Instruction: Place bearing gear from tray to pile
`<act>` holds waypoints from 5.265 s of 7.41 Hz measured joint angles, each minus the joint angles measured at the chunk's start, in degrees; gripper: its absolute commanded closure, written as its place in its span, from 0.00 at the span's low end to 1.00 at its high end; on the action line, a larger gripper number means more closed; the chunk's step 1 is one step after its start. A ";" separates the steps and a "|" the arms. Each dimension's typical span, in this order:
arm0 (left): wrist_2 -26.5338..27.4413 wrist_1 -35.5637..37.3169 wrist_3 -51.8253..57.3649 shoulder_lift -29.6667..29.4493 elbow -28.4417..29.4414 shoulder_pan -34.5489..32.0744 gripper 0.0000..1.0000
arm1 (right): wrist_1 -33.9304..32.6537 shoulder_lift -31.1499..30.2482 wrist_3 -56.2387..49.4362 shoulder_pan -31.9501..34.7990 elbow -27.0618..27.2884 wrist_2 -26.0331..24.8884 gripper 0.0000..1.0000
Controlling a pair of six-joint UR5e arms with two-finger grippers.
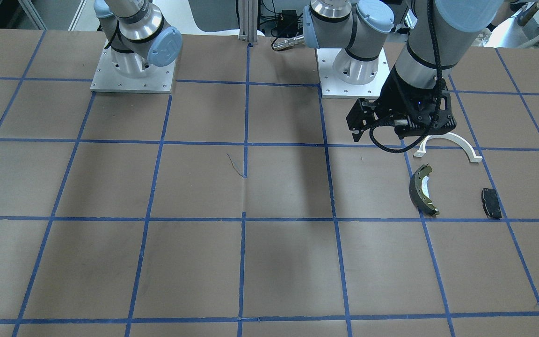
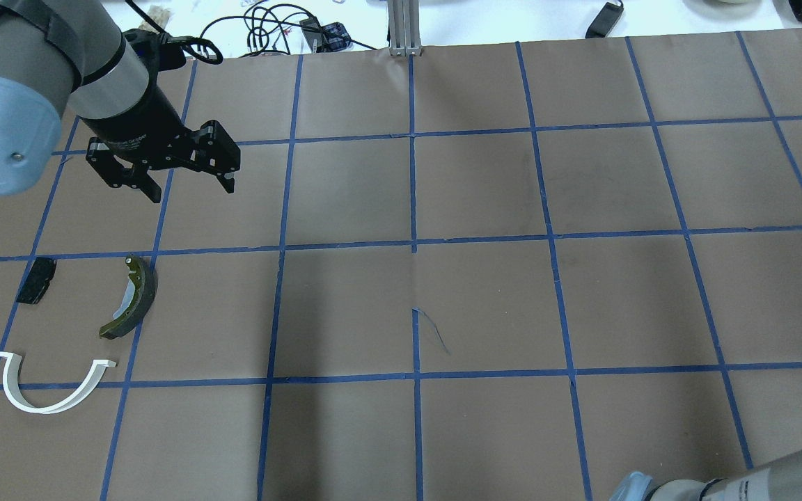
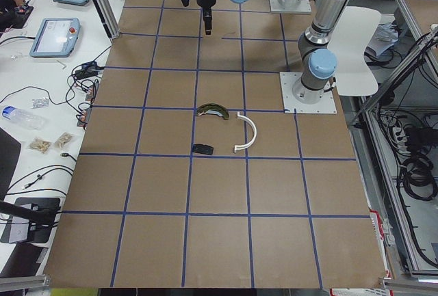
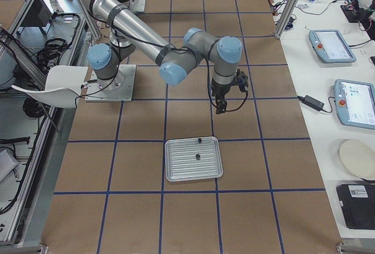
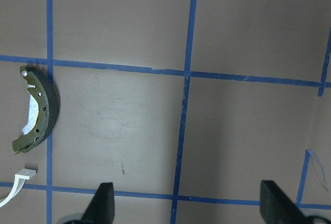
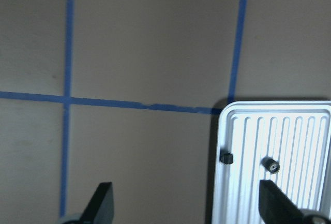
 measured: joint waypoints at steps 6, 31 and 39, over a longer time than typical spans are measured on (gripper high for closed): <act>0.04 0.07 0.00 0.15 0.09 0.00 0.00 | -10.21 13.45 -14.49 -11.23 0.32 1.62 0.27; 0.05 0.41 0.00 1.00 -1.23 0.14 0.00 | -5.50 2.54 51.30 47.38 5.24 4.10 0.90; 0.07 0.65 0.51 0.77 -1.24 0.17 0.00 | -22.14 10.04 64.01 68.45 9.73 4.99 0.02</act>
